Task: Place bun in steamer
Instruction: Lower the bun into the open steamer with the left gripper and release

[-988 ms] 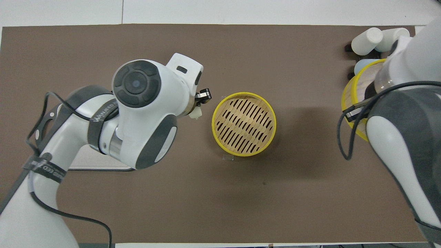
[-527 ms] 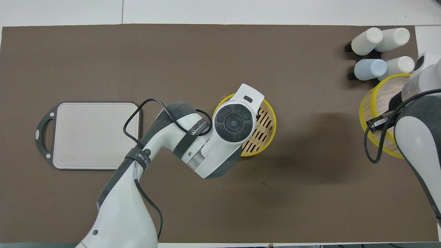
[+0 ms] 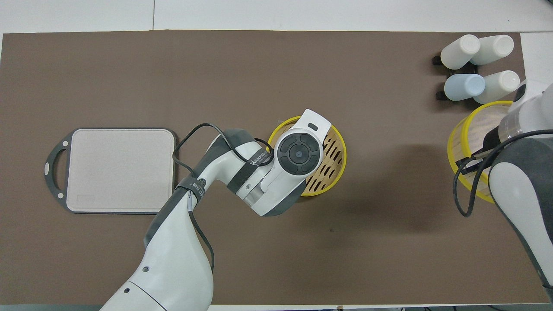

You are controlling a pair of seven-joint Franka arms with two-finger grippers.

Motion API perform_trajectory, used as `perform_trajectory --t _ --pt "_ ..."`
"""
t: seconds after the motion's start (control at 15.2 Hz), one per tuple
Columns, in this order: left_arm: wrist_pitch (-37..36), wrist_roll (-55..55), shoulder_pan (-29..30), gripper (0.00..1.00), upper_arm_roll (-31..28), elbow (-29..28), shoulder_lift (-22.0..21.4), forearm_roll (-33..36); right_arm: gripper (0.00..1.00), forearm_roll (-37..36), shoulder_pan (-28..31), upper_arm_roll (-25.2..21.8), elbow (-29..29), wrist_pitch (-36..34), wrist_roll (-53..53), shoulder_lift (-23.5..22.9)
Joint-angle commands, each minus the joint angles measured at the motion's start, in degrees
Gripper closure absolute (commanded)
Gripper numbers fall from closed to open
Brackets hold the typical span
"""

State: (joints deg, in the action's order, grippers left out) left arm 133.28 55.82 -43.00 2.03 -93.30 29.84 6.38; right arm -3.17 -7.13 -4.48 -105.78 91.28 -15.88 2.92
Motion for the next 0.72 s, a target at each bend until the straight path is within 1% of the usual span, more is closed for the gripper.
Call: perform_trajectory --t 0.0,0.07,0.2,0.4,0.53,0.66 --pt "0.4 1.22 -0.77 0.15 -0.8 -0.22 0.14 1.27 1.0 0.35 0.54 0.52 -1.54 1.36 -1.17 1.74" --pt "0.05 2.27 -0.86 0.0 -0.8 -0.22 0.05 1.35 1.0 0.35 0.45 0.52 -1.36 1.36 -1.17 1.74" --pt "-0.57 2.89 -1.56 0.0 -0.72 -0.22 -0.39 1.27 1.0 0.35 0.36 0.61 -0.93 1.27 -1.08 1.48" --pt "-3.02 2.63 -1.12 0.0 -0.63 -0.3 -2.76 1.27 1.0 0.7 0.01 1.13 2.76 0.65 -0.64 -0.1" --pt "-6.62 1.93 0.1 0.0 -0.54 -1.0 -6.96 1.18 1.0 2.28 -2.0 1.14 4.87 1.0 0.23 -0.98" --pt "-11.79 1.23 3.0 0.0 -0.36 -1.44 -11.8 1.09 1.0 2.46 -3.5 1.14 5.93 1.27 4.0 -1.34"
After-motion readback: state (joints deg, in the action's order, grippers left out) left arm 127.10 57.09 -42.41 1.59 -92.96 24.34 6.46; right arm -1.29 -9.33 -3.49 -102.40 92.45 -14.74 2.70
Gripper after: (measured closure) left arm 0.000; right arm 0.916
